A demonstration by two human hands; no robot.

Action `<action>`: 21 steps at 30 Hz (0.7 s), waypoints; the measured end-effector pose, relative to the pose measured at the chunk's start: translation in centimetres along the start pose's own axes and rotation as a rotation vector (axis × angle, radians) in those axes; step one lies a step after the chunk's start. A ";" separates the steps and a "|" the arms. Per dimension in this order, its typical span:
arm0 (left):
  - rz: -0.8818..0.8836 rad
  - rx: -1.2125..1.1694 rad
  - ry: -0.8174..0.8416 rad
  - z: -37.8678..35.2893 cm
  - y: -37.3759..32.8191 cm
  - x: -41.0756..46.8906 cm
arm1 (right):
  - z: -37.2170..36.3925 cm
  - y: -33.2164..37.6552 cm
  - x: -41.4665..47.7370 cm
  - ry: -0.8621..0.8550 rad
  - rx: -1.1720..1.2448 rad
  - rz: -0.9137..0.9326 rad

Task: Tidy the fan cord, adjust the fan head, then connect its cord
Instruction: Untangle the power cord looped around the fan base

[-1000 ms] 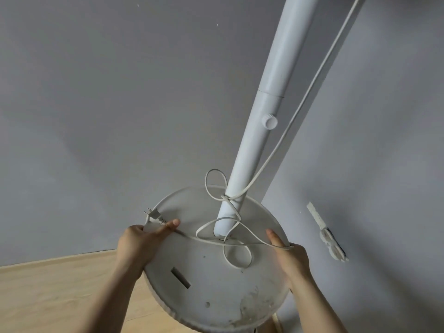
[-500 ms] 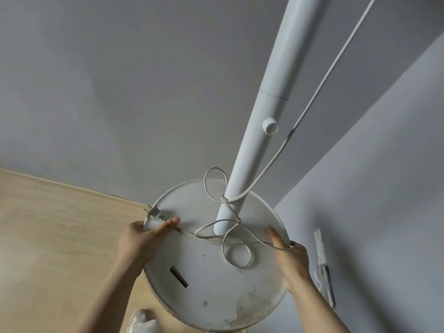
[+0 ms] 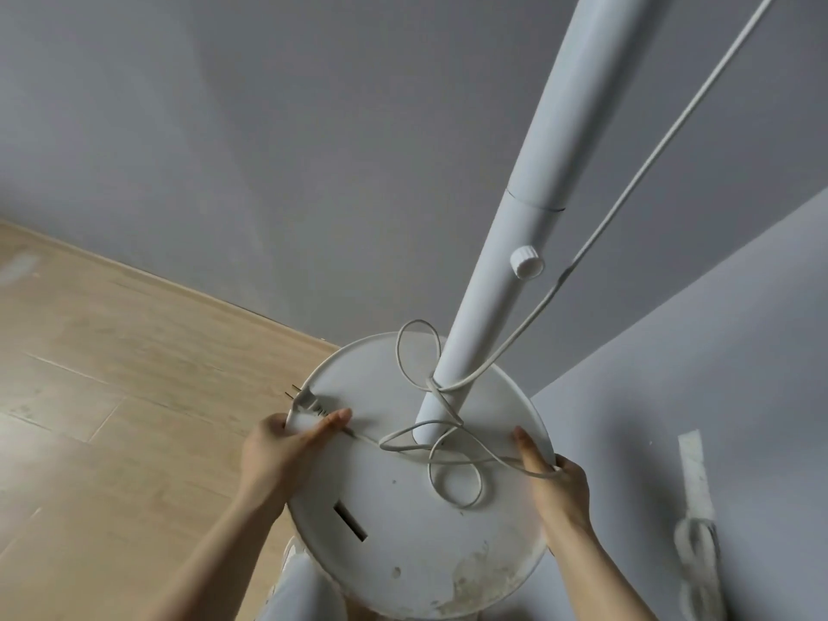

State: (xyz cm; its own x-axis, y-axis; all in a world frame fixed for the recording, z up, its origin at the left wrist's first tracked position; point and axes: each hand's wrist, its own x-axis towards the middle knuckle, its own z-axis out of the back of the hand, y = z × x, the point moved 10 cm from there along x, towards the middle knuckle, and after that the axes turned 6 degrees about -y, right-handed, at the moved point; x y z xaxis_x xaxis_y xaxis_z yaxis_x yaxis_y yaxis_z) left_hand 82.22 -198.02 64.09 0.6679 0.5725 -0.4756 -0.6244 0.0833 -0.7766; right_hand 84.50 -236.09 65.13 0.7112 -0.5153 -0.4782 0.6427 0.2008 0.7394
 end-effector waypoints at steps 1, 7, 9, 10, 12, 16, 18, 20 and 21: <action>0.009 0.003 -0.003 -0.6 1.0 0.8 | -0.8 -0.8 0.9 0.001 -0.002 0.000; -0.002 0.001 -0.023 -3.9 5.6 5.7 | -5.4 -5.2 5.5 0.018 0.011 -0.010; -0.003 0.006 -0.031 -4.9 7.5 7.5 | -7.2 -7.0 7.1 0.012 0.006 -0.011; 0.005 0.013 -0.030 -5.3 8.4 8.3 | -8.1 -8.0 7.9 0.011 0.007 -0.013; 0.007 0.003 -0.038 -6.4 10.7 10.2 | -10.3 -10.1 9.6 0.012 0.016 -0.015; 0.019 0.017 -0.040 -8.7 15.5 14.1 | -14.5 -15.0 12.9 0.014 -0.007 -0.033; 0.019 0.023 -0.035 -9.8 17.9 15.5 | -16.2 -17.5 14.4 0.015 0.000 -0.038; 0.023 0.032 -0.041 -10.9 20.3 16.9 | -17.7 -19.6 15.7 0.018 0.007 -0.050; 0.028 0.038 -0.043 -11.4 21.5 17.5 | -18.5 -20.6 16.3 0.017 0.001 -0.056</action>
State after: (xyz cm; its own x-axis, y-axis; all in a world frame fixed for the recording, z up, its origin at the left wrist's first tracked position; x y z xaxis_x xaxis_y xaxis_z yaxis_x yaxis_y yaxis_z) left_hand 85.08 -195.46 34.33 0.6325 0.6094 -0.4780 -0.6581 0.0976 -0.7465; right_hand 88.12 -233.21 33.34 0.6786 -0.5117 -0.5270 0.6814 0.1707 0.7117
